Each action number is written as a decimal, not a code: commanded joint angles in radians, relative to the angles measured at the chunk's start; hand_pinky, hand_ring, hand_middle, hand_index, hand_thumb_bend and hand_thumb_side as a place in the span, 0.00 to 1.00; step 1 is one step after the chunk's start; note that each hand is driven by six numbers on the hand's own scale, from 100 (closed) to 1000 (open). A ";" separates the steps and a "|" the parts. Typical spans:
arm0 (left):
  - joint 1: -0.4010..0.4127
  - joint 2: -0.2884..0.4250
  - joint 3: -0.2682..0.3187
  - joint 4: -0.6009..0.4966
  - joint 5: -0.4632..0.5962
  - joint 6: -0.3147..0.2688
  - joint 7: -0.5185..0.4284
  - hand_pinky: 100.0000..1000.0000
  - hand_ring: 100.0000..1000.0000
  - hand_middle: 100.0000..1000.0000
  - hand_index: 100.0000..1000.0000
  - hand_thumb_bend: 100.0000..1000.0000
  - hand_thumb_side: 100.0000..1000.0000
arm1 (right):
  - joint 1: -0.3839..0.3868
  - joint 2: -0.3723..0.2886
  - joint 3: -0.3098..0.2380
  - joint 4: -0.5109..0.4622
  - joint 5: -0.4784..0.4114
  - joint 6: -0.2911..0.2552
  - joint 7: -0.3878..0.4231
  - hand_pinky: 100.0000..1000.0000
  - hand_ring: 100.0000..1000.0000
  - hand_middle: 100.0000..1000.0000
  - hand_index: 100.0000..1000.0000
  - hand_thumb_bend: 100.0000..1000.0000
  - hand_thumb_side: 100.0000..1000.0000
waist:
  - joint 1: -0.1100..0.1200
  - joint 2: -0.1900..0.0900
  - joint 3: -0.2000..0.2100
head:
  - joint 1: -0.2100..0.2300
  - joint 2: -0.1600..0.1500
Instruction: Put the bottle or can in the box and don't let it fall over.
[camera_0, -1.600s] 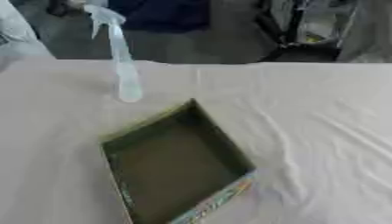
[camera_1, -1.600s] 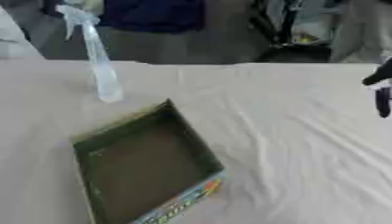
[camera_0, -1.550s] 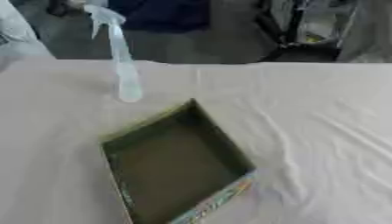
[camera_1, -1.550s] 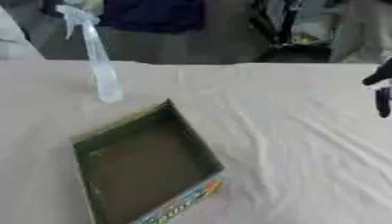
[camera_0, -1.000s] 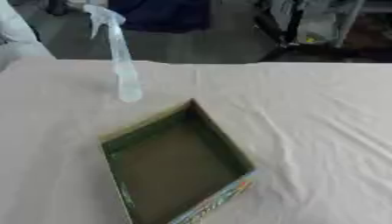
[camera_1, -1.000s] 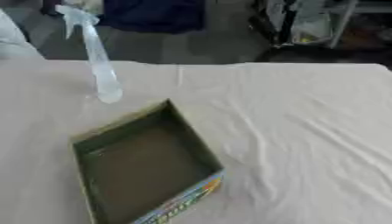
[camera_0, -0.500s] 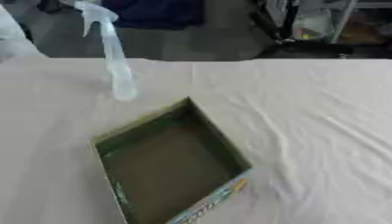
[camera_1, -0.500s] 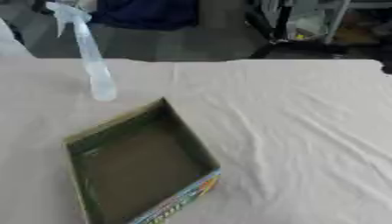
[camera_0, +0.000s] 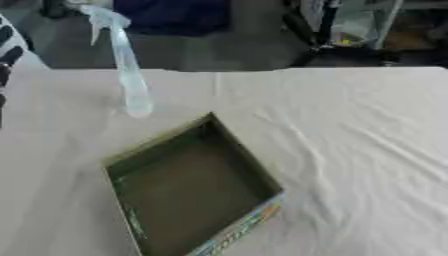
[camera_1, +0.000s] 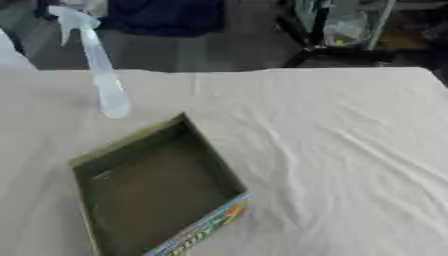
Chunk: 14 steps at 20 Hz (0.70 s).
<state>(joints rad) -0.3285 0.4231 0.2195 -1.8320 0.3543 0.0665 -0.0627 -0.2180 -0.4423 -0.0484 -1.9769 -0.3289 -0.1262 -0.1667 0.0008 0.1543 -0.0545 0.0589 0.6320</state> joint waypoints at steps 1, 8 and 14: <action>-0.031 0.067 -0.020 0.061 -0.032 0.001 -0.031 1.00 1.00 1.00 0.75 0.00 0.74 | -0.005 -0.018 -0.010 -0.023 -0.035 0.019 -0.006 1.00 1.00 1.00 1.00 0.00 0.41 | 0.000 -0.009 0.000 | -0.003 0.001; -0.097 0.157 -0.083 0.211 -0.123 0.010 -0.095 1.00 1.00 1.00 0.84 0.00 0.77 | -0.006 -0.019 -0.011 -0.023 -0.060 0.018 -0.035 1.00 1.00 1.00 1.00 0.00 0.41 | -0.005 0.007 0.000 | -0.019 -0.022; -0.155 0.184 -0.122 0.330 -0.154 0.008 -0.177 1.00 1.00 1.00 0.87 0.00 0.81 | -0.005 -0.018 -0.008 -0.023 -0.059 0.019 -0.029 1.00 1.00 1.00 1.00 0.00 0.41 | -0.007 0.014 -0.002 | -0.023 -0.027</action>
<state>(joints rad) -0.4640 0.5654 0.0994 -1.5118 0.2055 0.0760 -0.2221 -0.2178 -0.4423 -0.0487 -1.9769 -0.3838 -0.1071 -0.1962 -0.0070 0.1771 -0.0550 0.0399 0.6205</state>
